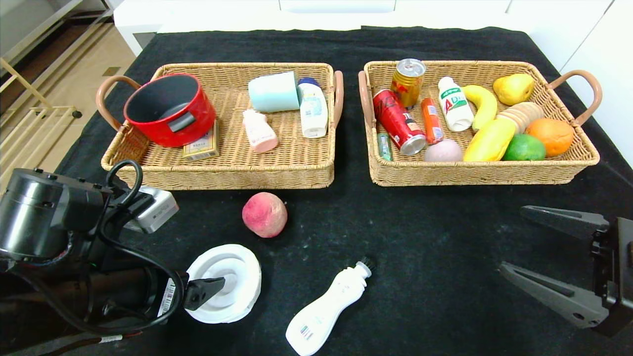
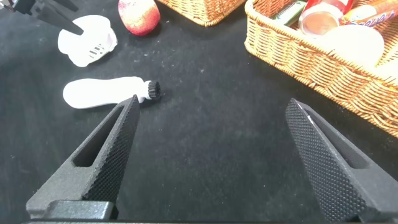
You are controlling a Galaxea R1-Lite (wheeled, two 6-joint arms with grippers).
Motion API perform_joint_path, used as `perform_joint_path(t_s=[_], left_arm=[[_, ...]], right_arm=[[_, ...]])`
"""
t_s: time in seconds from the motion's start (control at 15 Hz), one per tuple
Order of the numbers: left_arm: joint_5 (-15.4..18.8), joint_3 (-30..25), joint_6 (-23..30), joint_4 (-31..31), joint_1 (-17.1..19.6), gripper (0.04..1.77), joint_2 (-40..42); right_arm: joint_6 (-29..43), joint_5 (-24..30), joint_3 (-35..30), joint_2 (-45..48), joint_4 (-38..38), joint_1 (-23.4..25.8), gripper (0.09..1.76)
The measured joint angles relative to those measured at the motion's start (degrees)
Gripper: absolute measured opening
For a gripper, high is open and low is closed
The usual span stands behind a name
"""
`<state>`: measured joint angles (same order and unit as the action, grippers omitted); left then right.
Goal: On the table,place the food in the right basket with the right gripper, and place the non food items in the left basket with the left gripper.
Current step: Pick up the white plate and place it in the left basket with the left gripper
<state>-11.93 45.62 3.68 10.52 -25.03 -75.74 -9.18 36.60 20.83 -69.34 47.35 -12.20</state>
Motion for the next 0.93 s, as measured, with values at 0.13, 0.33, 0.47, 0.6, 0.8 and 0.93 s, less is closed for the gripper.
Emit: perform_joint_path(t_s=[0.13, 0.33, 0.47, 0.6, 0.8, 0.93], left_arm=[[0.0, 0.11, -0.02, -0.16, 0.06, 1.72, -0.67], [-0.05, 0.11, -0.05, -0.13, 0.28, 1.72, -1.55], [0.0, 0.09, 0.01, -0.16, 0.41, 1.72, -1.84], [0.0, 0.0, -0.07, -0.16, 0.67, 1.72, -1.99], [0.06, -0.13, -0.11, -0.13, 0.83, 1.24, -2.38], [0.09, -0.22, -0.11, -0.13, 0.85, 0.97, -2.56]], right_arm=[[0.01, 0.0, 0.0, 0.0, 0.02, 0.0, 1.71], [-0.02, 0.0, 0.0, -0.01, 0.0, 0.0, 1.71], [-0.02, 0.0, -0.06, -0.01, 0.0, -0.06, 1.71], [-0.07, 0.0, -0.15, -0.01, 0.0, -0.15, 1.71], [-0.16, 0.0, -0.2, -0.12, 0.0, -0.26, 1.71], [-0.18, 0.0, -0.17, -0.17, 0.0, -0.26, 1.71]])
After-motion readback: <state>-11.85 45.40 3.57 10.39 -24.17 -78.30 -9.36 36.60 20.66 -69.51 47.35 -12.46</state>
